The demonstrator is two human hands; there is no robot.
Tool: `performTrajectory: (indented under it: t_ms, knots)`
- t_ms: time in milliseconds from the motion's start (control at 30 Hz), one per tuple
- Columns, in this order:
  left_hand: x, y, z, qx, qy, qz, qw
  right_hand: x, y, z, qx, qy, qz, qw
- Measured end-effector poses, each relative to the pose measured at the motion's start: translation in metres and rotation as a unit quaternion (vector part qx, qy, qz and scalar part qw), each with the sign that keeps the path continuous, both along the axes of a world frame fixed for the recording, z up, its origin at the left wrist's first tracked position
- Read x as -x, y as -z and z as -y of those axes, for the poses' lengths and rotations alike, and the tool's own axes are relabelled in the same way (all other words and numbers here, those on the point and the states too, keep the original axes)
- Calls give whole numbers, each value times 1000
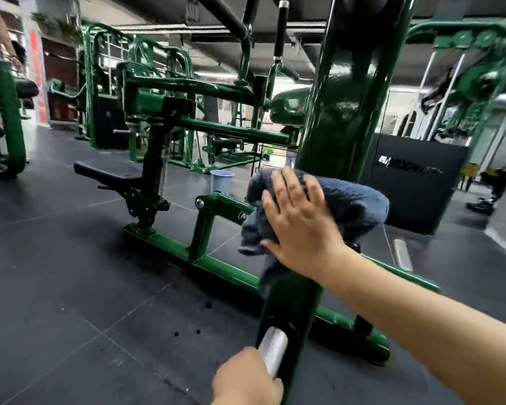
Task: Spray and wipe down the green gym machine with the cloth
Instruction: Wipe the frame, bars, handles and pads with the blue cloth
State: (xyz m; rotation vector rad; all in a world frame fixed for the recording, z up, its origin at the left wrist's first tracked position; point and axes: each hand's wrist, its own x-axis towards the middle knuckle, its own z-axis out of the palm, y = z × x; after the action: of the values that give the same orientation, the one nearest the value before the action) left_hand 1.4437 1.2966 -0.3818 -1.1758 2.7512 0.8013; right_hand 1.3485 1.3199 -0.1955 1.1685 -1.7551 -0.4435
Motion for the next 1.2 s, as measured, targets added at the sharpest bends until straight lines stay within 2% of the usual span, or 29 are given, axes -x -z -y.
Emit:
performTrajectory:
  t_ms: [100,200,300,500,633,767,900,967,1033,1200]
  knots:
    - [4,4,4,11,9,47,999,1,66,-3,-83,28,-3,996]
    - [3,8,3,27,16,20,999,0,124,-9,-81,14,16,997]
    - [-3,7,-1,41,-8,10,999,8,146,-18,-80,-31,55,995]
    - [-10,-1,-12,73,-37,44,996,26,112,-36,-31,-174,68,982]
    - [-1,-7,-16,61,-65,92,992,41,42,-42,65,-262,78,960]
    - [8,-7,-18,71,-111,123,984,45,-14,-43,116,-281,70,950]
    - [10,-12,-22,51,-141,130,980,48,7,-38,99,-272,12,957]
    - [14,-16,-25,51,-142,167,974,50,27,-36,71,-273,-5,959]
    - [23,-19,-29,75,-140,213,964,52,52,-38,48,-277,-17,960]
    - [61,-18,-35,167,-128,179,961,56,108,-45,-14,-288,11,957]
